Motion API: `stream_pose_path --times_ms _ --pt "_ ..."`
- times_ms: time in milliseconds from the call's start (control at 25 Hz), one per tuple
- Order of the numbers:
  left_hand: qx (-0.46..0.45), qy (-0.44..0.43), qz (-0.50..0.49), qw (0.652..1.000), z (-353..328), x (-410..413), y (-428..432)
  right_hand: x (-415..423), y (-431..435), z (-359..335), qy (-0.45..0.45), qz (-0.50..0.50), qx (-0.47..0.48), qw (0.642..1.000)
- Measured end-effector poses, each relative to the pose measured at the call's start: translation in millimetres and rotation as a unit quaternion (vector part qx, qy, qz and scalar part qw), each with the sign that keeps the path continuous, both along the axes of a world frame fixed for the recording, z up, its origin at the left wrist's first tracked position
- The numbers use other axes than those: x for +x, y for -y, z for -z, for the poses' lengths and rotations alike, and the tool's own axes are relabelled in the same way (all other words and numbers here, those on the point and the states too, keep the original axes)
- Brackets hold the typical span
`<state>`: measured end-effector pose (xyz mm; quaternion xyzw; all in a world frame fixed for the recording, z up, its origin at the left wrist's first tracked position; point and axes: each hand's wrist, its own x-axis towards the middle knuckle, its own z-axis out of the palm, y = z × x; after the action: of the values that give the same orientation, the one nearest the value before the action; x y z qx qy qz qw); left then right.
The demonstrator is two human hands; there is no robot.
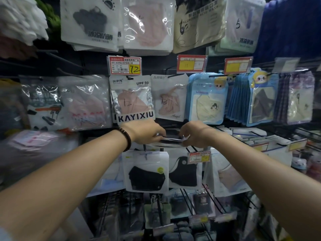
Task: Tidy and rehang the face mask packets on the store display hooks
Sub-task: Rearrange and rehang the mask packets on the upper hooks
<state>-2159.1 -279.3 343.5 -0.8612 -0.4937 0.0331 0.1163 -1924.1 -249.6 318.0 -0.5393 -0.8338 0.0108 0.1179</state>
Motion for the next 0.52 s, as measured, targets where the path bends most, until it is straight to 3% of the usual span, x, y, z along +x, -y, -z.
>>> stream_pose_path --times_ms 360,520 --pt "0.123 0.147 -0.016 0.981 1.6 -8.5 0.1 -0.3 2.7 -0.9 -0.150 -0.005 0.029 0.988" --pt "0.184 0.213 0.049 0.958 -1.7 -16.6 6.2 -4.5 9.5 13.7 -0.233 -0.010 0.133 0.963"
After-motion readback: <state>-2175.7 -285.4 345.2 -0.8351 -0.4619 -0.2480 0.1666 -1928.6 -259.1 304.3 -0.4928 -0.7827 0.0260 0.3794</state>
